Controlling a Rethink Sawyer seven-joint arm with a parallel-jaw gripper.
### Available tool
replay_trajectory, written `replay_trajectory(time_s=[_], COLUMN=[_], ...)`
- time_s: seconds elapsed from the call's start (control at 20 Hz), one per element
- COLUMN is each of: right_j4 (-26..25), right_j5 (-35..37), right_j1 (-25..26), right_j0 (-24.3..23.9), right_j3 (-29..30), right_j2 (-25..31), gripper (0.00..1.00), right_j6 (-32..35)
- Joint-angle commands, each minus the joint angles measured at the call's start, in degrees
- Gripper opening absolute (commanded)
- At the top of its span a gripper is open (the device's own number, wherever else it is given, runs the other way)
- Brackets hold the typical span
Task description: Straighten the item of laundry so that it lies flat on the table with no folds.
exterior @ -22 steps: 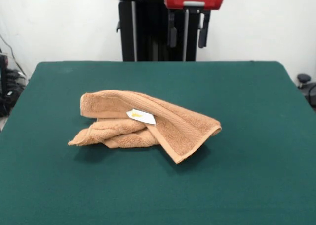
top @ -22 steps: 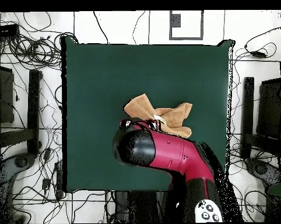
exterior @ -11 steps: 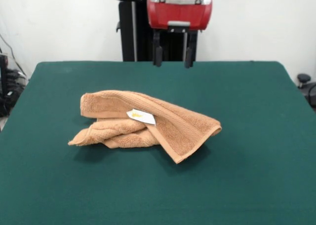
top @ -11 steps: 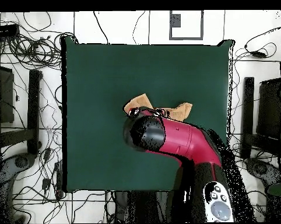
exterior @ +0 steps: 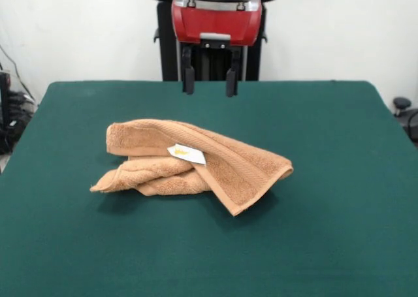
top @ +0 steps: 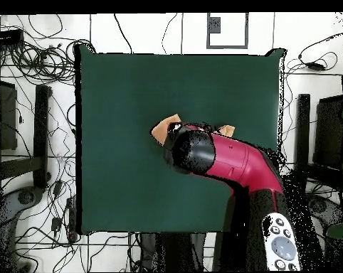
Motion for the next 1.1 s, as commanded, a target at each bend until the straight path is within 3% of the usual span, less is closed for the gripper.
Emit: replay_trajectory(time_s=[0.05, 0.3, 1.1], right_j4=[-1.4, -1.9, -1.8], right_j5=[15.0, 18.0, 17.4], right_j1=[2.3, 3.9, 7.2], right_j0=[2.1, 2.7, 2.4], right_j3=[-9.3, -13.3, -17.1], right_j2=[4.4, 4.2, 5.1], gripper=[1.0, 1.0, 1.0], right_j6=[2.2, 2.9, 2.7])
